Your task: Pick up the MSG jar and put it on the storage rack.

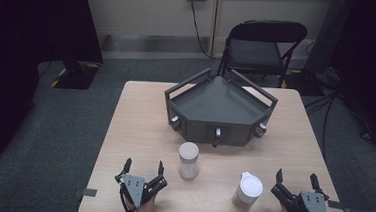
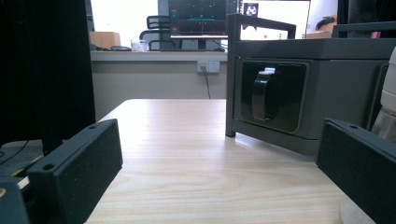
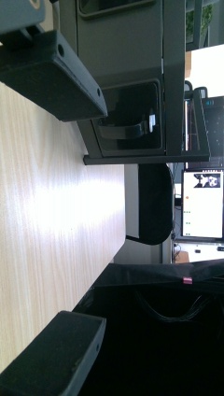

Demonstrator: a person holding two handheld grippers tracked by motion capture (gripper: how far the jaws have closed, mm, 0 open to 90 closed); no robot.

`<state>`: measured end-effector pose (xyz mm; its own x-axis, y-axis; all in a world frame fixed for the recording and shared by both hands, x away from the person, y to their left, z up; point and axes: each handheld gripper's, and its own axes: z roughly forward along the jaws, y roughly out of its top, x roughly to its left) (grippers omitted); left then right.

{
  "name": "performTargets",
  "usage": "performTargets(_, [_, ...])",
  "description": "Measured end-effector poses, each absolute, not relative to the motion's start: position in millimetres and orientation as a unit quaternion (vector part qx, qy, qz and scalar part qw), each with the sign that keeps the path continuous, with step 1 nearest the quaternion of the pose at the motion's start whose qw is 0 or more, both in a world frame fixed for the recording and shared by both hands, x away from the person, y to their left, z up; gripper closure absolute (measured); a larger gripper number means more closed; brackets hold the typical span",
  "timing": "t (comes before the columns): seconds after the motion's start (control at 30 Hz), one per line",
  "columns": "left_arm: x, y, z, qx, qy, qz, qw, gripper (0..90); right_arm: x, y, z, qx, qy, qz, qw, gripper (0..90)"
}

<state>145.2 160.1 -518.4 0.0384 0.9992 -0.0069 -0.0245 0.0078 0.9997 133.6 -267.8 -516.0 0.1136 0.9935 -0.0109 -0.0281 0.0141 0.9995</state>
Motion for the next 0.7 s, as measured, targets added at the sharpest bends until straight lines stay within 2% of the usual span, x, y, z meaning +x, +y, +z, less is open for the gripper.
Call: performTargets(0.7, [145.5, 159.3, -517.7, 0.502, 0.488, 0.495, 0.515, 0.0, 133.8, -265.7, -516.1, 0.521, 0.463, 0.472, 0.541, 0.2])
